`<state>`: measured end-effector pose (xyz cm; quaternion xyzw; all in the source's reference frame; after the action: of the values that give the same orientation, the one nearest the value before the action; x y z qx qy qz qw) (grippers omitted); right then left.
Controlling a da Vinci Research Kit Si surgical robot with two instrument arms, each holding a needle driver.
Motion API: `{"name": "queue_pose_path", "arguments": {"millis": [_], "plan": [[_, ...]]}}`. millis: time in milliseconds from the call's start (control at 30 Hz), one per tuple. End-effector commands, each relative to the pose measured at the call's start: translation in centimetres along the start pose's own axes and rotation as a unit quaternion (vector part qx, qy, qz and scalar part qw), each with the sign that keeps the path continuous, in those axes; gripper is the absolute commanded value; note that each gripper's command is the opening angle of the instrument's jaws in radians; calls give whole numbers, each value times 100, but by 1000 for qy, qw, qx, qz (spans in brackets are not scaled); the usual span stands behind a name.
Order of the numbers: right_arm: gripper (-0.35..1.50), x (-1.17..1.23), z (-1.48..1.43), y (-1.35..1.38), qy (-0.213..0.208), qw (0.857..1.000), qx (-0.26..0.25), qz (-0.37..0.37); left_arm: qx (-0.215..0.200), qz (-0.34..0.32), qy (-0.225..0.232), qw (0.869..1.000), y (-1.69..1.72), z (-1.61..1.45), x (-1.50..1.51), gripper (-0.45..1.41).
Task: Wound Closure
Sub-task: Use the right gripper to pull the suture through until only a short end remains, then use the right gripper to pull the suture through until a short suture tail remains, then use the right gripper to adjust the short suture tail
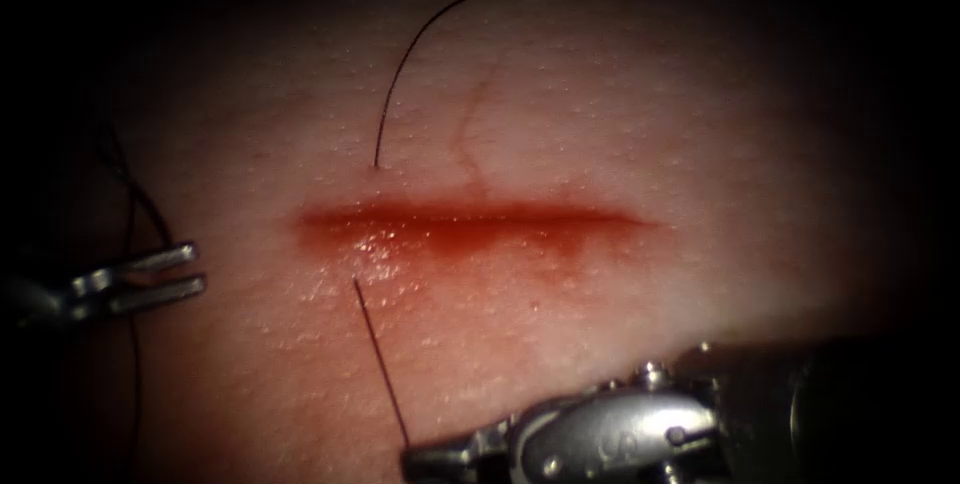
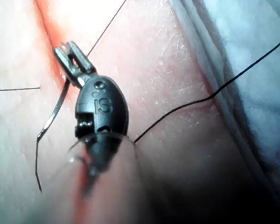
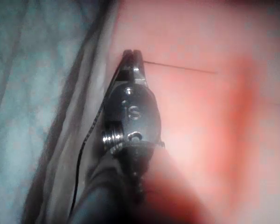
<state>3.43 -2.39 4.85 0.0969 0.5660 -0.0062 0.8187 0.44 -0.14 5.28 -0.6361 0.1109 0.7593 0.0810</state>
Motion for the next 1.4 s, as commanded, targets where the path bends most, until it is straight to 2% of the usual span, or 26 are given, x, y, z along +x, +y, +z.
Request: {"name": "queue_pose_path", "arguments": {"millis": [33,500,1067,1100,1133,1167,1200,1300,1400], "plan": [[-35,0,7,-5,1,1000,1,1,0,0,1,1000,1,6,-5,-45],[-35,17,4,-28,-4,1000,19,-7,0,1,1,1000,2,7,-6,-45],[-35,19,1,-42,-8,999,28,-16,0,1,1,1000,2,7,-6,-45],[32,19,2,-38,-8,1000,25,16,0,1,1,1000,2,7,-6,-45],[79,18,2,-35,-6,999,15,29,0,1,1,1000,2,7,-6,-45],[96,17,1,-33,-5,1000,0,29,0,1,1,1000,2,7,-6,-45],[126,14,0,-25,-3,999,-15,32,0,1,1,1000,2,7,-6,-45],[131,4,-11,2,-12,999,-31,39,0,1,1,1000,2,7,-6,-45],[136,-5,-24,35,-29,998,-54,4,0,1,1,1000,2,6,-6,-45]]}}
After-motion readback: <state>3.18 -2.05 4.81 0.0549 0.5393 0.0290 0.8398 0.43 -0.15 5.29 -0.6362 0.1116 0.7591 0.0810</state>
